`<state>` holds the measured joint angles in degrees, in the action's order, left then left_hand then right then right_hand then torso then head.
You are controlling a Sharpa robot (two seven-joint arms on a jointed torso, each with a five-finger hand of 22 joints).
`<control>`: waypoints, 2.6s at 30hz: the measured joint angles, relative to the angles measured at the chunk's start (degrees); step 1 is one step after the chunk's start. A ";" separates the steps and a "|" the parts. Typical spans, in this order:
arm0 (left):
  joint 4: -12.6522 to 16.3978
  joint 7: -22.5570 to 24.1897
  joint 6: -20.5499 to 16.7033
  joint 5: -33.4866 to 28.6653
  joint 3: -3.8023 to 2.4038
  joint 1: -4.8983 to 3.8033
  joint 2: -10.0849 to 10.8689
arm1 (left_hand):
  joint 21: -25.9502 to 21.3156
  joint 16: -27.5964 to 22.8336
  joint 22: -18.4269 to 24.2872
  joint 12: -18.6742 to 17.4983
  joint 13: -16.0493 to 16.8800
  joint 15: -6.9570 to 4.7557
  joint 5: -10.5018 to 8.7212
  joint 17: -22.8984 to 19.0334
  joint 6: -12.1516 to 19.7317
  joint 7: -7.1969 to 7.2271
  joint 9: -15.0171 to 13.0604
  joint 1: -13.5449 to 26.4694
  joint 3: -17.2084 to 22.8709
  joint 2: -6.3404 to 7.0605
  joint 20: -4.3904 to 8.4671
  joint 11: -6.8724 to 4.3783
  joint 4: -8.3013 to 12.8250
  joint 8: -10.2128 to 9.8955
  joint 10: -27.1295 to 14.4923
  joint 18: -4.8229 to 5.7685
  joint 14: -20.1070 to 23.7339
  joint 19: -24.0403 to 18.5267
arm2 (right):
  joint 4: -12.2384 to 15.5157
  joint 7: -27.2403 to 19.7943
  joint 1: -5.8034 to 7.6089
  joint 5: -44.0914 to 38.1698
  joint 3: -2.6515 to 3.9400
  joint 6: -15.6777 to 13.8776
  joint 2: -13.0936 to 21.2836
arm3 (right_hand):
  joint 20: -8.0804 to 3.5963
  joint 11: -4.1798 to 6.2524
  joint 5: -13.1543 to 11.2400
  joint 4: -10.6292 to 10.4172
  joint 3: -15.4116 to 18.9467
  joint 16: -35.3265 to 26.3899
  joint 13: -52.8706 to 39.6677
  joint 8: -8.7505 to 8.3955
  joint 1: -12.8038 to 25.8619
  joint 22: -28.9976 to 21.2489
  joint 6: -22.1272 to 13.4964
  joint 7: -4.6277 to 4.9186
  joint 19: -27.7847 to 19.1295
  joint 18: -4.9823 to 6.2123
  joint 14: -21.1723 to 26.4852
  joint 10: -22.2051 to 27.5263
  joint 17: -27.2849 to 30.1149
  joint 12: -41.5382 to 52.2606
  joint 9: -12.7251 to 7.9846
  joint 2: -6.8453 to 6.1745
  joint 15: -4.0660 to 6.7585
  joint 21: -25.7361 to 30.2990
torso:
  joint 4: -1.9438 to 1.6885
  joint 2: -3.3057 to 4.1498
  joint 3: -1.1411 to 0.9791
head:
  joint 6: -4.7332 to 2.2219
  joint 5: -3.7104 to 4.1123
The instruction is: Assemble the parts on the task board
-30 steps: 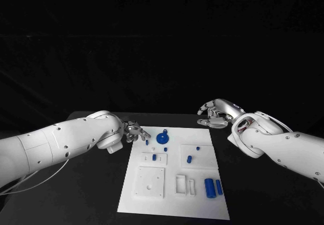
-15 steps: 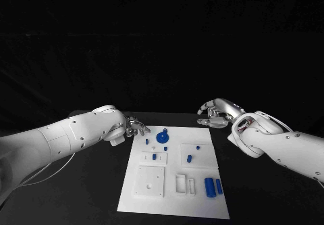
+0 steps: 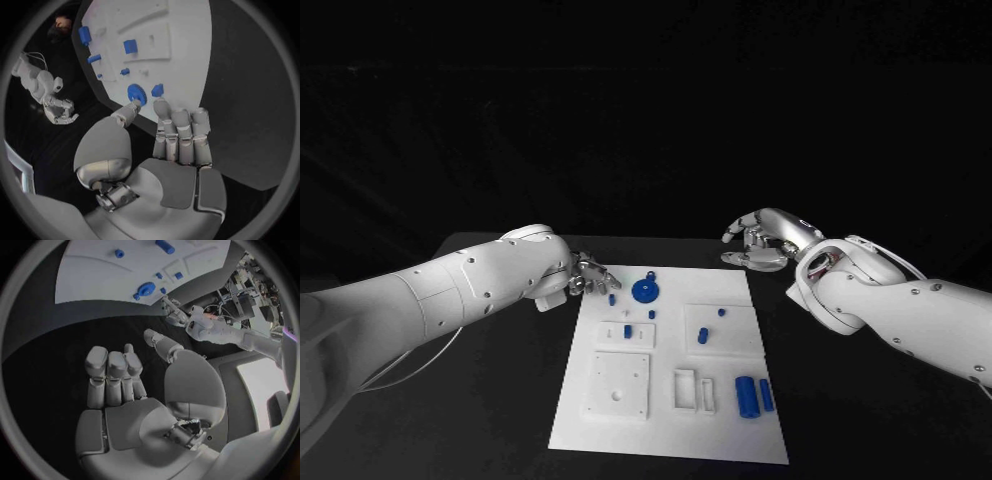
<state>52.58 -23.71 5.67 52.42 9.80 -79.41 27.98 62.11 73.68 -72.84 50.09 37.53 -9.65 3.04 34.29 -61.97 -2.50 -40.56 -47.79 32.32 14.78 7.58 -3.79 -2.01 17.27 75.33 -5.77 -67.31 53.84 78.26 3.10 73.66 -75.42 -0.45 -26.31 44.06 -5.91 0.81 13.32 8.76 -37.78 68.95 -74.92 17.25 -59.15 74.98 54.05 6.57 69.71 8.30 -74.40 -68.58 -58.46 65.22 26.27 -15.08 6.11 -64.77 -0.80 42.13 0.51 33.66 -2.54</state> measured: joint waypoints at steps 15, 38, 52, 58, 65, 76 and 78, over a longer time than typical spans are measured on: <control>-1.44 0.24 2.67 0.13 0.38 0.75 -0.55 | 0.00 0.00 0.00 0.00 0.00 0.15 0.00 0.01 0.32 -0.10 -0.08 -0.29 -0.48 -0.64 0.00 0.05 -0.17 0.00 -0.36 0.00 0.49 -0.41 | 0.09 -0.03 0.00 0.00 0.00 0.00 -0.03 | 0.08 -0.02 0.00 -0.15 0.15 0.00 0.00 0.00 0.00 0.00 0.00 0.00 0.07 0.02 0.01 -0.01 0.00 0.00 -0.01 0.00 -0.01 0.00 | 0.01 -0.01 0.01 | 0.40 0.06; -3.08 1.30 3.67 -1.41 0.40 1.03 -1.38 | 0.00 0.00 -0.31 -0.23 -0.07 0.45 0.00 -0.17 1.31 -0.56 0.10 -1.56 -2.45 -3.45 -0.20 0.51 0.87 -0.85 -1.13 0.01 1.61 -1.43 | 0.08 -0.05 0.00 0.01 0.01 0.00 -0.15 | -0.06 -0.13 0.00 -0.15 0.15 -0.22 0.00 0.00 0.00 0.00 0.00 0.00 0.23 0.03 0.02 -0.12 -0.04 0.00 -0.01 0.00 -0.02 0.00 | 0.02 -0.03 -0.04 | 0.79 0.19; -3.98 1.74 4.09 -2.13 0.40 1.25 -1.92 | -0.22 0.00 -0.46 -0.23 -0.12 0.55 0.00 -0.30 1.55 -0.71 0.35 -2.97 -3.72 -5.57 -0.40 0.51 1.84 -1.14 -1.13 0.89 1.72 -1.63 | 0.09 -0.05 0.00 0.01 0.01 0.00 -0.18 | -0.04 0.00 0.00 -0.15 0.15 -0.21 0.00 0.00 0.00 0.00 0.00 0.00 0.21 0.02 0.02 0.00 -0.04 0.00 -0.02 0.00 -0.02 0.00 | 0.01 -0.05 -0.06 | 0.77 0.34; -4.50 1.88 4.31 -2.38 0.43 1.51 -2.11 | -0.22 0.00 -0.53 -0.23 -0.18 0.57 0.00 -0.37 1.62 -0.66 0.45 -3.36 -4.09 -6.47 -0.61 0.72 2.54 -1.46 -1.33 0.89 1.73 -1.84 | 0.10 -0.05 0.00 0.01 0.01 0.00 -0.19 | -0.03 0.00 0.00 -0.15 0.15 -0.21 0.00 0.00 0.00 0.00 0.00 0.00 0.21 0.03 0.09 0.01 -0.03 0.00 0.04 0.00 -0.09 0.00 | 0.05 -0.03 -0.05 | 0.87 0.34; -4.81 1.98 4.43 -2.57 0.43 1.52 -2.11 | -0.22 0.00 -0.52 -0.23 -0.18 0.59 0.00 -0.37 1.76 -0.73 0.51 -3.43 -4.25 -6.54 -0.41 0.72 2.70 -1.46 -1.34 0.88 1.75 -2.05 | 0.02 -0.05 0.00 0.01 0.01 0.00 -0.30 | -0.03 0.00 0.00 -0.15 0.15 -0.21 0.00 0.00 0.00 0.00 0.00 0.00 0.20 0.03 0.09 0.00 -0.08 0.00 0.03 0.00 -0.09 0.00 | 0.04 -0.03 -0.07 | 0.92 0.51; -5.45 2.28 4.64 -3.13 0.41 1.56 -2.60 | -0.22 0.21 -0.66 -0.23 -0.29 0.68 0.00 -0.52 1.92 -0.75 0.75 -4.91 -4.39 -9.13 -0.41 0.71 4.64 -1.69 -1.33 0.87 1.83 -2.04 | -0.05 -0.06 0.00 0.00 0.01 0.01 -0.44 | -0.02 -0.01 0.00 -0.15 0.15 -0.21 0.00 0.00 0.00 0.00 0.00 0.00 0.19 0.02 0.09 -0.01 -0.08 0.00 0.02 0.00 -0.09 0.00 | 0.03 -0.03 -0.07 | 0.97 0.54; -5.55 2.41 4.66 -3.32 0.40 1.64 -2.65 | -0.22 0.24 -0.70 -0.23 -0.29 0.86 0.00 -0.58 1.94 -0.75 0.90 -5.38 -4.31 -9.60 -0.51 0.71 5.33 -1.86 -1.33 0.88 2.02 -2.15 | -0.06 -0.07 0.00 0.00 0.01 0.01 -0.44 | -0.02 -0.01 0.00 -0.15 0.15 -0.21 0.00 0.00 0.00 0.00 0.00 0.00 0.19 0.02 0.10 -0.01 -0.08 0.00 0.02 0.00 -0.09 0.00 | 0.04 -0.03 -0.06 | 0.98 0.53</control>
<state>47.03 -21.30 10.33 49.10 10.20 -77.77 25.33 61.89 73.92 -73.54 49.86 37.24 -8.79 3.04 33.70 -60.03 -3.25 -39.65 -53.17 28.01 5.18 7.07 -3.08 3.32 15.41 73.99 -4.89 -65.30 51.69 78.20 3.03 73.66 -75.41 -0.44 -26.30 43.62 -5.92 0.80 13.31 8.61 -37.64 68.74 -74.92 17.25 -59.15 74.99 54.05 6.58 69.90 8.32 -74.30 -68.60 -58.54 65.22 26.29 -15.08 6.02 -64.77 -0.76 42.11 0.45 34.64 -2.01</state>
